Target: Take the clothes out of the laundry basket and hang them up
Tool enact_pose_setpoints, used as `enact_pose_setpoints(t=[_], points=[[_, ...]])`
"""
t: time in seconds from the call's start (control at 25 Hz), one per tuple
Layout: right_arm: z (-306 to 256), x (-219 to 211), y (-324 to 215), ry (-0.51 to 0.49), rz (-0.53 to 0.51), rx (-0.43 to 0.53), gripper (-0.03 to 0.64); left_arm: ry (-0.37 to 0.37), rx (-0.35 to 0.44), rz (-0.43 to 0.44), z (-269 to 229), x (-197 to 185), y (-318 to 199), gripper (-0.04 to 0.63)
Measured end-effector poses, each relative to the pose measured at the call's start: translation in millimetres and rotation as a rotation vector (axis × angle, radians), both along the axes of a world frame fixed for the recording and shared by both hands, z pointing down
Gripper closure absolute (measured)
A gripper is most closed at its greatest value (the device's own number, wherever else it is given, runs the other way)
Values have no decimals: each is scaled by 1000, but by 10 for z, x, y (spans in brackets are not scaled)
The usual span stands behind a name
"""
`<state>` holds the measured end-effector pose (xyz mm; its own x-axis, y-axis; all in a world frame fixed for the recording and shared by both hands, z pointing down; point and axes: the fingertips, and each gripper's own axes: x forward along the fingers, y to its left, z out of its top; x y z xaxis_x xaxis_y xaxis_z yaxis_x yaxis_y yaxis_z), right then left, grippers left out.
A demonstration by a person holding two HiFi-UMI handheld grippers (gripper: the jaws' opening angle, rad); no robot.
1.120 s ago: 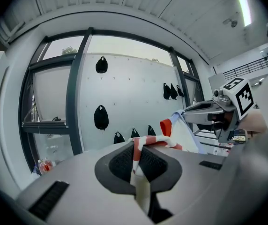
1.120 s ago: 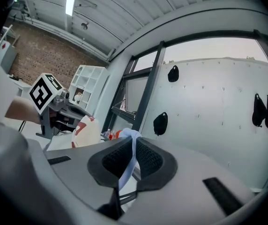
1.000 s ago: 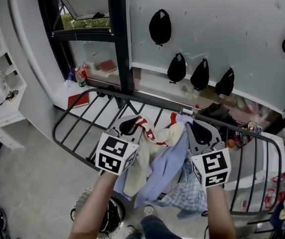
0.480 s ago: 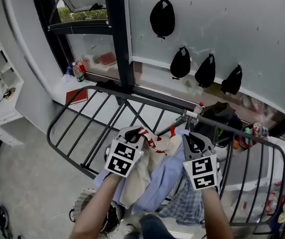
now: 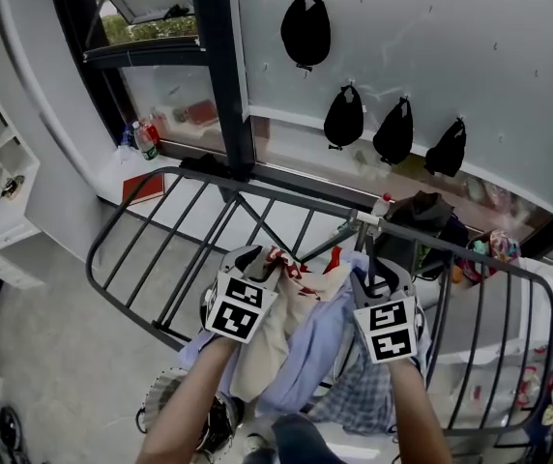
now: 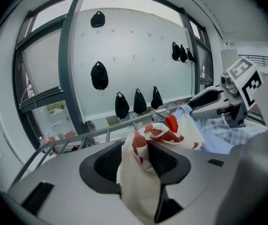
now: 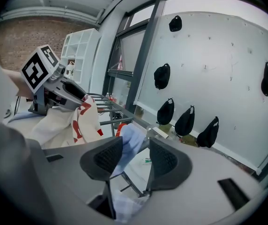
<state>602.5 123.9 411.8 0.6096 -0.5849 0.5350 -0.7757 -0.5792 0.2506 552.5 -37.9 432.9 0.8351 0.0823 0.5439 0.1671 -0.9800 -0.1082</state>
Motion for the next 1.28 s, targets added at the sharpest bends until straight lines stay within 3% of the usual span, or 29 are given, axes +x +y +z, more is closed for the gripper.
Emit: enact_pose_setpoints(t=[0.12, 0.72, 1.08, 1.28], points=[[23, 19, 44, -16, 27, 7, 391, 0, -6, -1, 7, -20, 10, 369], [-382, -207, 142, 54, 66, 95, 385, 82, -12, 20, -318, -270, 101, 353], [-1009, -741, 275, 153, 68, 318, 417, 286, -72, 29, -1015, -691, 188, 367], [-1347, -1233, 471, 221, 88, 445, 539, 458, -82, 16, -1465, -1160, 273, 508]])
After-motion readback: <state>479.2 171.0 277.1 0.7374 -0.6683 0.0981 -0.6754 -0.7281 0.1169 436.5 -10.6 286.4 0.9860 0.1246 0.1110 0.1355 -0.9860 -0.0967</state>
